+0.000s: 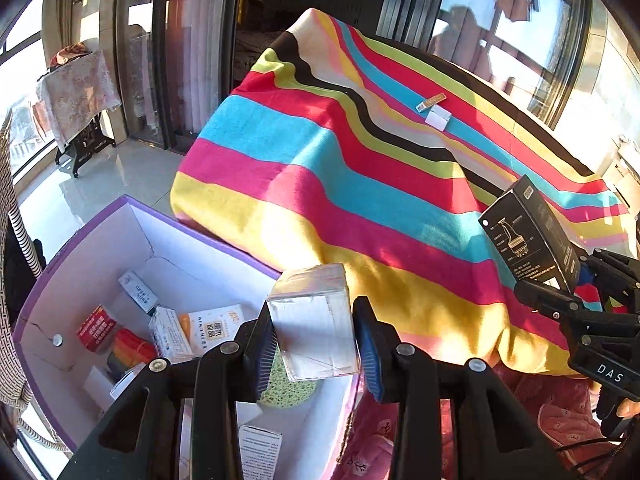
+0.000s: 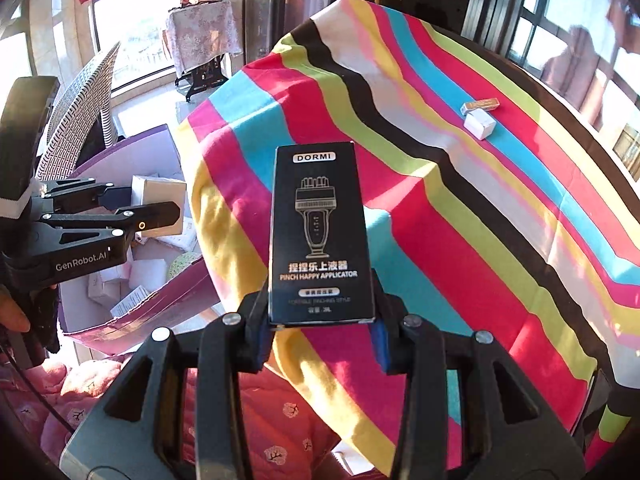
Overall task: Organize objects
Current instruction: 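Carry the white cube box and black DORMI box over the storage box, then open both grippers to drop the cube box and DORMI box inside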
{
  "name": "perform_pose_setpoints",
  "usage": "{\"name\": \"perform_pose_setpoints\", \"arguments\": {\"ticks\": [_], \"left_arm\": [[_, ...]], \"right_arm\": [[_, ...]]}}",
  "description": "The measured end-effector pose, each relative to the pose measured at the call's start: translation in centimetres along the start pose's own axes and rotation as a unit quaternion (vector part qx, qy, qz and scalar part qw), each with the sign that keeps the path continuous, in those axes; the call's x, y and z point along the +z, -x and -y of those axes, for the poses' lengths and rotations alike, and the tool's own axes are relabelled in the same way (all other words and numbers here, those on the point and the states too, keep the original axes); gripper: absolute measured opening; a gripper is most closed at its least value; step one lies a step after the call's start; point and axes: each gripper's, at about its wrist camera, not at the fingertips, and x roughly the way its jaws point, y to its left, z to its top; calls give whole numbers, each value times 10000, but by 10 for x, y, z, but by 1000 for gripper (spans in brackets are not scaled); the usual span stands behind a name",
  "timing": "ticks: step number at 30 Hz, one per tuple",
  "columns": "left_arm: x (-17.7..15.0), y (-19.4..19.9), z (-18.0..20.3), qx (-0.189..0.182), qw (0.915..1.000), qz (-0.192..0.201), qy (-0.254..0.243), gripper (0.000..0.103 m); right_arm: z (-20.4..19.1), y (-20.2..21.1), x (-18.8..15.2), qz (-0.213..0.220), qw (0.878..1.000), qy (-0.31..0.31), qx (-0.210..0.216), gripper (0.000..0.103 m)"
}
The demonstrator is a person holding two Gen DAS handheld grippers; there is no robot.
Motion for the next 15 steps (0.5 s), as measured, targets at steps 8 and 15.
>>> {"name": "perform_pose_setpoints", "arguments": {"ticks": [8,15], "left_arm": [[-7,7,-45,228,9984,57,521,39],[-11,19,-77,499,9957,211,751,38]], "right_arm": [[-38,-9,16,-150,9981,573,163,43],[-97,-17,40,-96,9885,1437,471,43]]}}
